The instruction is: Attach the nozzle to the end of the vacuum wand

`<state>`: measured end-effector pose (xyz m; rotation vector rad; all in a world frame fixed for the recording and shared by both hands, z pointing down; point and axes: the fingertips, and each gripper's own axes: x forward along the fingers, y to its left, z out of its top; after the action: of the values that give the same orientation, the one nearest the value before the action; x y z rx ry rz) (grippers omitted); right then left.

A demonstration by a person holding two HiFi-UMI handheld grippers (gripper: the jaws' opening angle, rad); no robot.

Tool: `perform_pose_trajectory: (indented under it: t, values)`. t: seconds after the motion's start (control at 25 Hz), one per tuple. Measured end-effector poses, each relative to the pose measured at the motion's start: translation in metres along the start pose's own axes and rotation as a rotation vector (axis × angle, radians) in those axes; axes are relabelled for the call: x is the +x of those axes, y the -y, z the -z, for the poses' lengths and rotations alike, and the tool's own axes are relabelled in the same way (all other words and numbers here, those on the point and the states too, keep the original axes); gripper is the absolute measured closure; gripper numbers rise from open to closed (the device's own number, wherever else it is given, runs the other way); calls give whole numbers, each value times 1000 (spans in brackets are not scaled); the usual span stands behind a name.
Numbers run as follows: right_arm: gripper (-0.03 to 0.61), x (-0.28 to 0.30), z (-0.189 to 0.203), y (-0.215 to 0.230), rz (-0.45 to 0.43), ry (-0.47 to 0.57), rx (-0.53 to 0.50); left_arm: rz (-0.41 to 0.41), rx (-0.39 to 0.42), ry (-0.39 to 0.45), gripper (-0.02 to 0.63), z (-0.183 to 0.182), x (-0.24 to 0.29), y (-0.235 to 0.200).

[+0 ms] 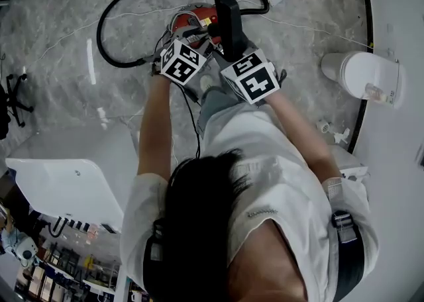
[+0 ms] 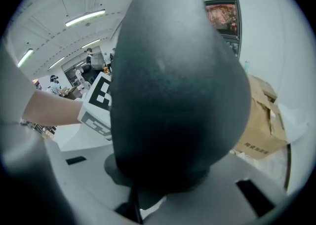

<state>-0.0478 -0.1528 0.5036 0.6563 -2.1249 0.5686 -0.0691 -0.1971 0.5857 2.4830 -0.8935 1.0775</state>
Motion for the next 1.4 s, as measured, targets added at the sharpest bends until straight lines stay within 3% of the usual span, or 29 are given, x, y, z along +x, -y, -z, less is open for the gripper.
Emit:
perform_pose_trajectory:
  t: [0.28,0.56,0.68,0.8,0.92,1.0,1.2,1.4]
  values:
    - [466,-4,0,-3,-72,-155,16,20,21,9,456,2,0,4]
    - [460,-8,0,3,-206,-103,45,61,54,-26,456,-1,8,9]
    - [459,-3,-10,8,-201,-38,52,29,15,-10,456,-5,9,-3]
    - [457,5,-11,6,-109,42,61,14,1,-13,457,-5,9,-9]
    - [451,9,-12,5,-60,18,9,12,9,-14,457,-7,9,-13]
    - [451,9,-8,5,-84,-20,-6,6,12,-19,457,-5,10,-12]
    - [451,-2,7,14,-191,-230,-12,26,16,-26,456,-2,23,6]
    - [443,2,11,5,-227,-145,-7,25,22,-32,456,5,20,8]
